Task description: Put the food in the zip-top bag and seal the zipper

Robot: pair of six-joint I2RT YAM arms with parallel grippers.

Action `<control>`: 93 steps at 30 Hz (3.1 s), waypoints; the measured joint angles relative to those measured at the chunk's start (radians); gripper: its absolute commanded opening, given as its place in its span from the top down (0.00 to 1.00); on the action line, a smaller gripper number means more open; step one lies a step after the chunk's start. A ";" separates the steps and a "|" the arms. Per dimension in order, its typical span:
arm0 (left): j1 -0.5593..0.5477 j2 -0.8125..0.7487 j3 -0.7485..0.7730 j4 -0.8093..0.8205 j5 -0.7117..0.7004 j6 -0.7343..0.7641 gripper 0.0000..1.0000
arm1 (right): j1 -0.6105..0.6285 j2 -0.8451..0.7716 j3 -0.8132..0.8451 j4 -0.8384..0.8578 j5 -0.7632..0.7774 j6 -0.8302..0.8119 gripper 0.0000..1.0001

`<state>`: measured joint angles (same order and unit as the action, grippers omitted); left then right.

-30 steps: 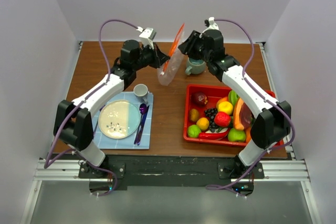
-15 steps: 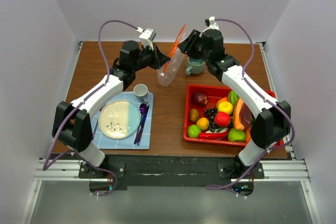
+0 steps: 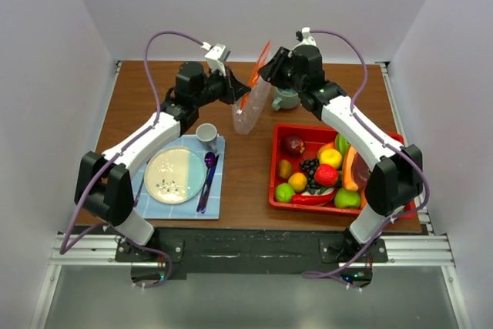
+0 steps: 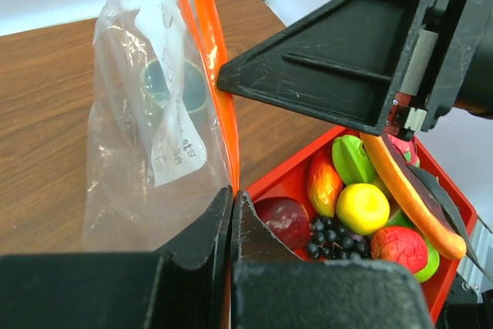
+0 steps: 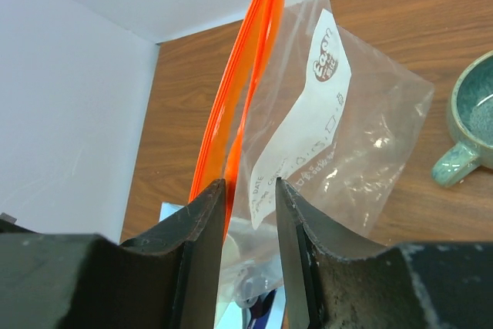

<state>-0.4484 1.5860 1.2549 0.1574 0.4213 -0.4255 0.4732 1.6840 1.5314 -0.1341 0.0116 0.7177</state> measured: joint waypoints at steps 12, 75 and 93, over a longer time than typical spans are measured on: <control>-0.039 -0.003 -0.007 -0.016 0.001 0.053 1.00 | 0.025 0.008 0.014 -0.029 0.039 -0.005 0.64; -0.043 0.089 0.263 -0.428 -0.684 0.066 1.00 | 0.171 0.111 0.210 -0.443 0.422 -0.374 1.00; -0.161 0.221 0.269 -0.436 -0.729 -0.040 1.00 | 0.161 0.078 0.195 -0.452 0.333 -0.333 0.44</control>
<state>-0.6094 1.8072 1.5238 -0.2787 -0.3077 -0.4656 0.6338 1.7618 1.7260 -0.5865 0.3447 0.3851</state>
